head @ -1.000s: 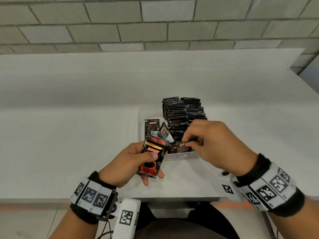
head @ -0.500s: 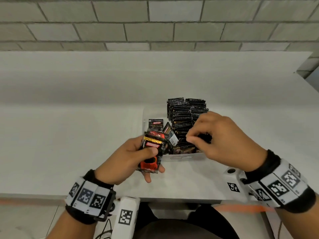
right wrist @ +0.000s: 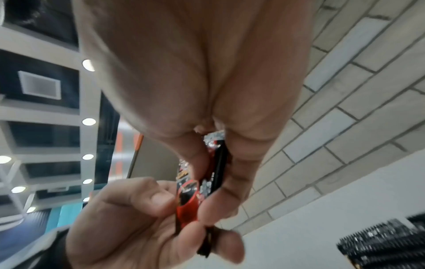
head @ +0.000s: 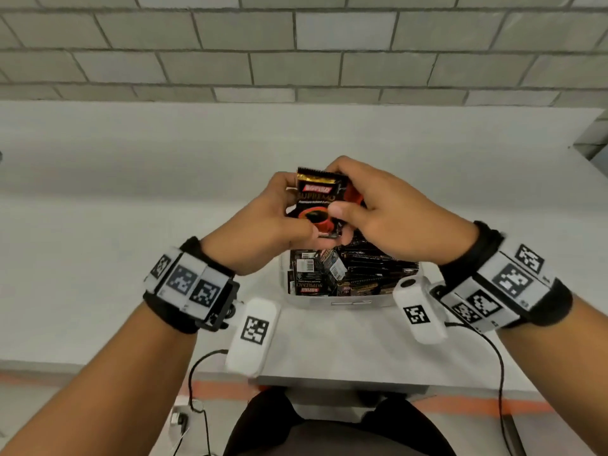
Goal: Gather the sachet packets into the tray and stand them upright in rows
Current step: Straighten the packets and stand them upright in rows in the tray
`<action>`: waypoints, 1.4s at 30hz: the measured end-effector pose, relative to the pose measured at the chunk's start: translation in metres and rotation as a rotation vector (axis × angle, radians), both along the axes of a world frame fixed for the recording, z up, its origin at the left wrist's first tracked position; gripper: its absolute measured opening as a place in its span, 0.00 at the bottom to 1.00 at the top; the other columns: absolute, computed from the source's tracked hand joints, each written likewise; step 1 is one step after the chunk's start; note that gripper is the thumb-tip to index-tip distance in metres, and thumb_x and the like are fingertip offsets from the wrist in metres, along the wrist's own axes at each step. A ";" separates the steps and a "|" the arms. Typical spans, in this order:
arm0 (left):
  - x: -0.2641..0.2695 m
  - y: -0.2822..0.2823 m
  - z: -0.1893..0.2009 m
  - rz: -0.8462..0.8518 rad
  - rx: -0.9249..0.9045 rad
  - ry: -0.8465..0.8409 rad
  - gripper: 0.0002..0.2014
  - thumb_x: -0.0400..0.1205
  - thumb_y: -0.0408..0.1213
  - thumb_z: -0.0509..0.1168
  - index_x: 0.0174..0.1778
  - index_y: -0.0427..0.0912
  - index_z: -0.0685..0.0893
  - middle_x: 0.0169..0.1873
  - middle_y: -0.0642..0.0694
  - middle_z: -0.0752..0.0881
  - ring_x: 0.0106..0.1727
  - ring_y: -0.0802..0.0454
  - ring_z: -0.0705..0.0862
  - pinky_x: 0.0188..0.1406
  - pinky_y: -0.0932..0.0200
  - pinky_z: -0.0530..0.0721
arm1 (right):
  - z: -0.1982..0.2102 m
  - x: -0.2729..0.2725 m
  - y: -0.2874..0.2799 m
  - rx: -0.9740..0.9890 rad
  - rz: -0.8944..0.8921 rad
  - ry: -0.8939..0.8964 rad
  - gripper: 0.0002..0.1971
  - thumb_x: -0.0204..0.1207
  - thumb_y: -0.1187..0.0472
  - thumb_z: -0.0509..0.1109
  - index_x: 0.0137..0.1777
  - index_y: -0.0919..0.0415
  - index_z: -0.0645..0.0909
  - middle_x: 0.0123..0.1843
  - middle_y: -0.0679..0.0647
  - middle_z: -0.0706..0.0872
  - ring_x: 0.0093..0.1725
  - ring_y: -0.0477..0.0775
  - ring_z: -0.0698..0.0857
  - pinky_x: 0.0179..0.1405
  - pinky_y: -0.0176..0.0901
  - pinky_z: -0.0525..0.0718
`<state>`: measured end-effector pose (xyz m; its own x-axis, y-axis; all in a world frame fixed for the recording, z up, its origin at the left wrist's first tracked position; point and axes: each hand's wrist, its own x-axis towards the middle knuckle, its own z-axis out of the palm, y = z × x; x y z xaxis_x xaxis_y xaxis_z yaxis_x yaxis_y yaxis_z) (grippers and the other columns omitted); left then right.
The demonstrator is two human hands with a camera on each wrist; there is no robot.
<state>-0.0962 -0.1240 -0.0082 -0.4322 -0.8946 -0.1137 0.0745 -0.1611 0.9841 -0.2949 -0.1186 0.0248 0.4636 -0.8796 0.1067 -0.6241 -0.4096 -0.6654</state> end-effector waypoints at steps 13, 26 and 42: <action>-0.025 -0.070 -0.031 -0.581 -0.495 -1.213 0.25 0.78 0.42 0.77 0.72 0.51 0.81 0.61 0.56 0.88 0.40 0.68 0.80 0.41 0.66 0.75 | -0.010 -0.054 -0.006 0.063 -0.294 -0.152 0.08 0.79 0.65 0.75 0.55 0.54 0.85 0.44 0.48 0.91 0.37 0.47 0.92 0.40 0.36 0.86; 0.010 -0.035 0.021 -0.152 -0.665 -0.522 0.08 0.72 0.23 0.81 0.39 0.41 0.93 0.43 0.47 0.85 0.43 0.50 0.88 0.52 0.59 0.88 | -0.013 -0.037 -0.007 0.367 -0.041 -0.377 0.19 0.76 0.55 0.72 0.64 0.63 0.83 0.58 0.61 0.91 0.59 0.66 0.90 0.66 0.70 0.84; -0.036 -0.055 -0.051 -0.913 -0.679 -1.604 0.47 0.69 0.55 0.81 0.83 0.48 0.69 0.73 0.45 0.74 0.72 0.44 0.71 0.69 0.43 0.80 | -0.015 -0.059 -0.008 0.051 -0.319 -0.161 0.20 0.81 0.67 0.71 0.68 0.49 0.75 0.50 0.42 0.85 0.47 0.42 0.86 0.44 0.40 0.82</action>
